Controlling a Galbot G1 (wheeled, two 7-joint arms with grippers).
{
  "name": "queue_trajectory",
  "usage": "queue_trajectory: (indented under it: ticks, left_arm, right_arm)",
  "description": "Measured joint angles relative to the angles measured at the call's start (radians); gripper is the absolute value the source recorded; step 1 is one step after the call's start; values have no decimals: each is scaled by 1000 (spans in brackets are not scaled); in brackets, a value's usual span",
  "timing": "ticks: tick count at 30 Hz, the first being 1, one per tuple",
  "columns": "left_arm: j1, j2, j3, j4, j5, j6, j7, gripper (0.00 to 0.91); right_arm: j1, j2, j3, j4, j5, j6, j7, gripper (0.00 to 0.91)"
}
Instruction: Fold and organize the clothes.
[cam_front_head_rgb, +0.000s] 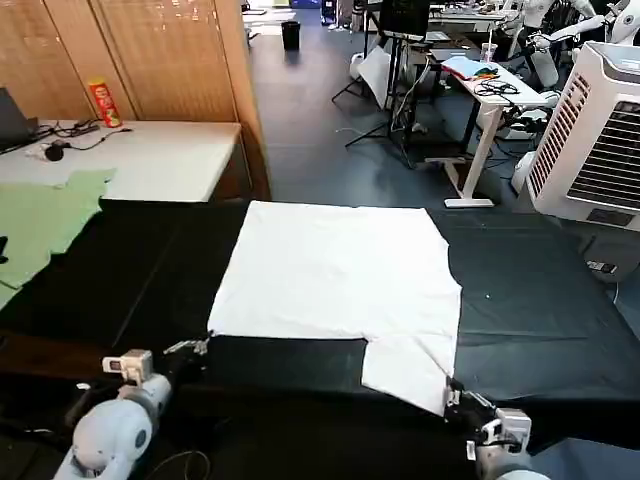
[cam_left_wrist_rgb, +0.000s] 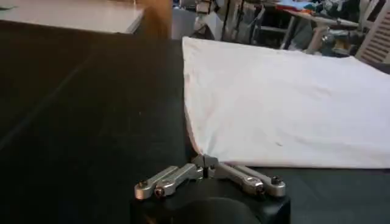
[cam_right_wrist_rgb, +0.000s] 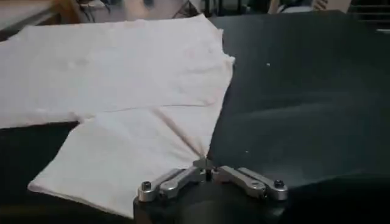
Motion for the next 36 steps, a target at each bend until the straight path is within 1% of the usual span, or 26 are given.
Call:
queue_trajectory:
  ticks: [3,7,10,13,16,20,28,32,36]
  left_arm:
    - [58,10,-22,-53,-2,-7,-3,0]
    - [146,30,-69,-122,-39,-18,-6,0]
    - [195,36,-107,-155,-59,-37,-11,0]
    - [199,24,-124,-160,-73,-74,-22,0]
    - [172,7,-126,-152,-69,-92,-23,0]
    - [116,-8,-112,-125,-38,-96,-27,0]
    - [-41,-39,-61,-27,16,-108,-33,0]
    - [-114,-36,-34,29,41,-111,-32,0]
    - [-176,-29,-3,85,70,-120,-30,0]
  right_arm:
    - [-35,-3,7,29,1,9,-6,29]
    - [-26,-16,23,29,7,30,-22,29]
    - [19,-27,35,2,26,77,-56,29]
    - [81,-40,35,-51,42,126,-79,29]
    - [159,-65,18,-122,46,157,-97,29]
    - [275,-104,-6,-215,58,175,-99,29]
    - [492,-174,-66,-367,76,195,-98,29]
    - [580,-199,-107,-449,68,204,-99,29]
    - [662,-205,-149,-536,52,211,-102,29]
